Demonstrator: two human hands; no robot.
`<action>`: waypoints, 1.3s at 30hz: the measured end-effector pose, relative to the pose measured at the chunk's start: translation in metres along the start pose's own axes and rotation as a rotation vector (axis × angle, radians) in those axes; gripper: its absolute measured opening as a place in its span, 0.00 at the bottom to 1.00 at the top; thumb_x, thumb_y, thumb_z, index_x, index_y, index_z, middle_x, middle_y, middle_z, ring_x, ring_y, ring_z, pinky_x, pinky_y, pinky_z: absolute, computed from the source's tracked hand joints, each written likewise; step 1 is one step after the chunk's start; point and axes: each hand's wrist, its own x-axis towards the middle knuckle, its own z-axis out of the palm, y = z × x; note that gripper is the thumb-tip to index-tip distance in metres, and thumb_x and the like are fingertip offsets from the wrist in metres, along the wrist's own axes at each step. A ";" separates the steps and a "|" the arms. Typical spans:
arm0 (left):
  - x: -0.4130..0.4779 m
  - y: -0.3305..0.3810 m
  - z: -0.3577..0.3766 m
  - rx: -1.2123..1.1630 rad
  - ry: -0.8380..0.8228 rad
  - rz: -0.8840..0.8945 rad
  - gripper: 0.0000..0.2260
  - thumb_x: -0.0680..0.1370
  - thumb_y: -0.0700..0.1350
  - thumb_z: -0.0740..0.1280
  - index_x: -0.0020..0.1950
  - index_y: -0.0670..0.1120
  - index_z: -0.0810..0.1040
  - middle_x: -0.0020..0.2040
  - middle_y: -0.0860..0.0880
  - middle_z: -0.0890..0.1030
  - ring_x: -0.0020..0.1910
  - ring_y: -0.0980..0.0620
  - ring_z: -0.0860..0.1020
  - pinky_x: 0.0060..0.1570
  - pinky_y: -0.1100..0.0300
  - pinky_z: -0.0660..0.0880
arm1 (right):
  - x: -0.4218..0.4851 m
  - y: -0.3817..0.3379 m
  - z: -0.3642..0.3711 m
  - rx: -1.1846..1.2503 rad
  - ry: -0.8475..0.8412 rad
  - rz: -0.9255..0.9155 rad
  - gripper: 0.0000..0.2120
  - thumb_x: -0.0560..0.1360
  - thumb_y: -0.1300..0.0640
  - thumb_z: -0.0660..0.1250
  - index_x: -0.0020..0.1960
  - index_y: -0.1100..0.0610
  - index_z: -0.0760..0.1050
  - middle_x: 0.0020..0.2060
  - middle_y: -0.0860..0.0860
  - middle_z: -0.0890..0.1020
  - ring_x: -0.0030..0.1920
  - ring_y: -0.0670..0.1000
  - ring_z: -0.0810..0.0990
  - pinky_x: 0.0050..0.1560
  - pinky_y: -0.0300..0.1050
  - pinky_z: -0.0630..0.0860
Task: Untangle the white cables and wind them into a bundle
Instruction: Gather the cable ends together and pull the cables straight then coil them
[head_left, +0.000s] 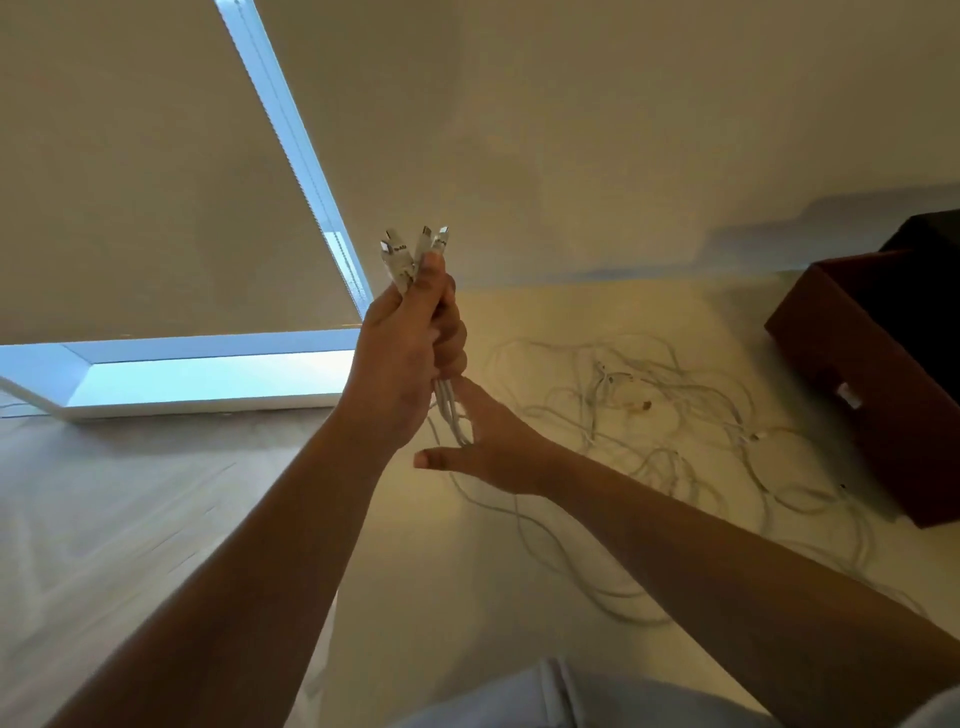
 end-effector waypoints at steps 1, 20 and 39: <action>-0.001 0.001 -0.001 -0.002 0.009 -0.001 0.18 0.83 0.51 0.56 0.34 0.46 0.68 0.24 0.53 0.61 0.22 0.58 0.58 0.22 0.66 0.57 | 0.002 -0.002 0.003 -0.031 0.009 -0.028 0.35 0.71 0.49 0.74 0.73 0.51 0.62 0.70 0.51 0.69 0.68 0.49 0.67 0.68 0.46 0.66; 0.019 0.027 -0.025 0.034 0.369 0.311 0.18 0.83 0.49 0.57 0.34 0.48 0.62 0.24 0.55 0.61 0.22 0.56 0.57 0.22 0.66 0.55 | -0.101 0.028 -0.093 -0.242 0.023 0.345 0.13 0.81 0.51 0.59 0.45 0.60 0.72 0.35 0.52 0.77 0.32 0.46 0.77 0.38 0.44 0.76; 0.025 0.008 -0.011 0.270 0.312 0.287 0.17 0.83 0.48 0.59 0.34 0.50 0.67 0.22 0.57 0.65 0.21 0.59 0.60 0.22 0.65 0.57 | -0.149 0.064 -0.124 -0.189 0.212 0.741 0.11 0.81 0.52 0.59 0.47 0.59 0.74 0.32 0.53 0.73 0.28 0.50 0.71 0.30 0.47 0.73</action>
